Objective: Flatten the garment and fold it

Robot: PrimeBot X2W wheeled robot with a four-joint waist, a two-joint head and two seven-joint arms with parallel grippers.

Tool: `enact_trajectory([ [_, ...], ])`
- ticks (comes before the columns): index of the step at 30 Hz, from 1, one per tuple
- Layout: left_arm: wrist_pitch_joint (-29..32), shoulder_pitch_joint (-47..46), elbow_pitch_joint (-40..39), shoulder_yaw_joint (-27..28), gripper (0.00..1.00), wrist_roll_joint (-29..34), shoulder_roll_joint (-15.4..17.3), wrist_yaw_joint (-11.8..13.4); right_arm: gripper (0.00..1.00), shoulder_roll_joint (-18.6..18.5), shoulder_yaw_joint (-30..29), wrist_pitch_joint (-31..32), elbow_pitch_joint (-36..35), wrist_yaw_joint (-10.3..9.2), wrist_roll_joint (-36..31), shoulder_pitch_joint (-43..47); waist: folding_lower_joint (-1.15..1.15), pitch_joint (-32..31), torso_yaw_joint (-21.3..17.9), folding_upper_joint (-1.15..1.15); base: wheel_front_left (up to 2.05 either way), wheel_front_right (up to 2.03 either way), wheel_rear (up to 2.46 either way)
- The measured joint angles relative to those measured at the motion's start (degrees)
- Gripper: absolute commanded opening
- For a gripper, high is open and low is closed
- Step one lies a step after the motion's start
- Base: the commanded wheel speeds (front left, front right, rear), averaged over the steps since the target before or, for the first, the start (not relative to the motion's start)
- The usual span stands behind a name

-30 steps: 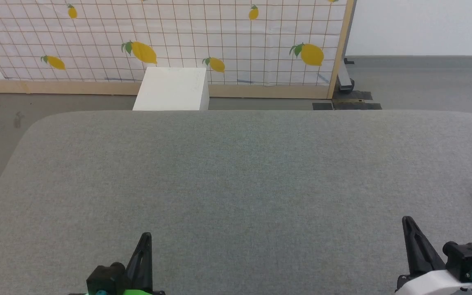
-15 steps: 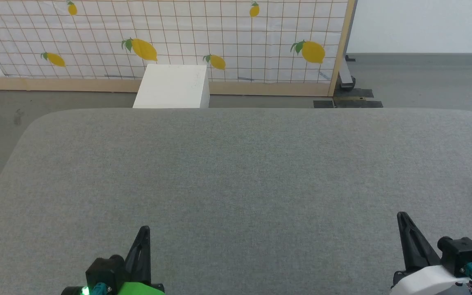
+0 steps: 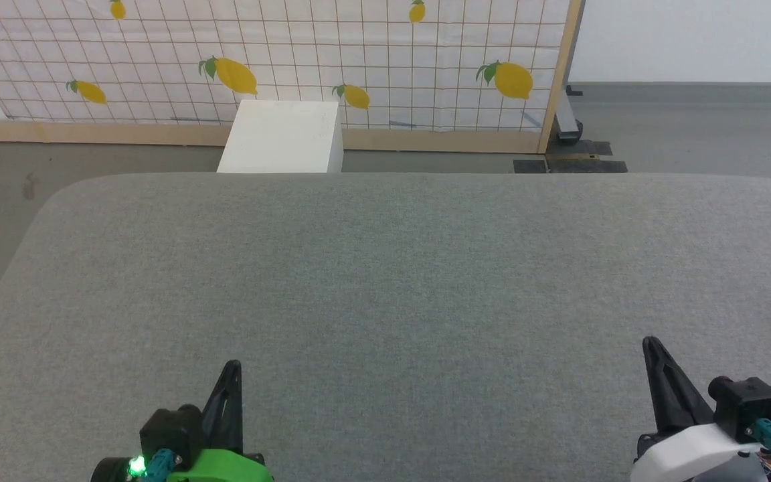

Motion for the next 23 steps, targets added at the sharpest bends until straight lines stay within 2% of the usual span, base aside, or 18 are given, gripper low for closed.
enact_trajectory([
  [23, 2.7, -1.9, -0.9, 1.0, 0.00, 1.5, 0.0, 0.3, 0.00, 0.2, 1.2, 1.5, -0.4, 0.00, -0.7, -1.7, 0.00, 0.7, 0.2, 0.00, 0.00, 0.00, 0.00],
])
